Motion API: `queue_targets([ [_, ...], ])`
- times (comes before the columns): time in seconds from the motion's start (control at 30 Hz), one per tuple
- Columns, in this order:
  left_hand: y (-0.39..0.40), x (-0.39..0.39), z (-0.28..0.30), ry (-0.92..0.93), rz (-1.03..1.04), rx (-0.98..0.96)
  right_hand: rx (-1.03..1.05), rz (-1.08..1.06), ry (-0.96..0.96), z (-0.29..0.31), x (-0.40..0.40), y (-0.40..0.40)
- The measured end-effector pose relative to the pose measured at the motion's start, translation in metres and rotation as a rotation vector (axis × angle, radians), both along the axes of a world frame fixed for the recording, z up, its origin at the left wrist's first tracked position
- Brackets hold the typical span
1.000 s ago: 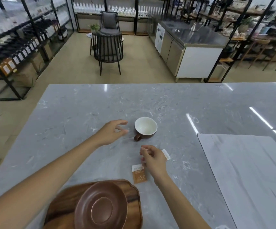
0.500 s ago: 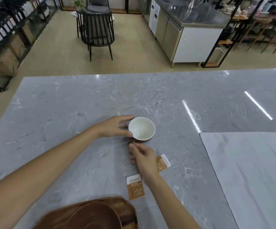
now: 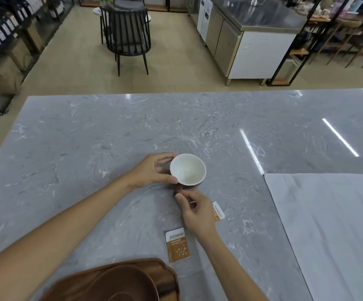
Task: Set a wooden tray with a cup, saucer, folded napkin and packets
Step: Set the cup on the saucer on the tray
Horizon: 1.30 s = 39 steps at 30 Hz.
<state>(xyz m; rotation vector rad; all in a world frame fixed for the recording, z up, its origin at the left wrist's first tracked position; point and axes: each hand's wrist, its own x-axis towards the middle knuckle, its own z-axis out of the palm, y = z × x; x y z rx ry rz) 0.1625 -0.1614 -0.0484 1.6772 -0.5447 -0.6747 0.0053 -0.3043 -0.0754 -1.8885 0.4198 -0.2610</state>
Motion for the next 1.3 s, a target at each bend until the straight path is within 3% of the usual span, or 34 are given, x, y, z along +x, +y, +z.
queue_targets([
  [0.47, 0.045, -0.058, 0.030, -0.091, 0.160, -0.068, -0.065, 0.183, -0.139, 0.030, -0.035, 0.019],
  [1.0, 0.133, -0.194, 0.081, -0.159, 0.323, -0.087, -0.060, 0.337, -0.243, 0.074, -0.134, 0.089],
  [1.3, 0.161, -0.262, 0.067, -0.118, 0.382, -0.089, 0.011, 0.379, -0.154, 0.071, -0.195, 0.112],
])
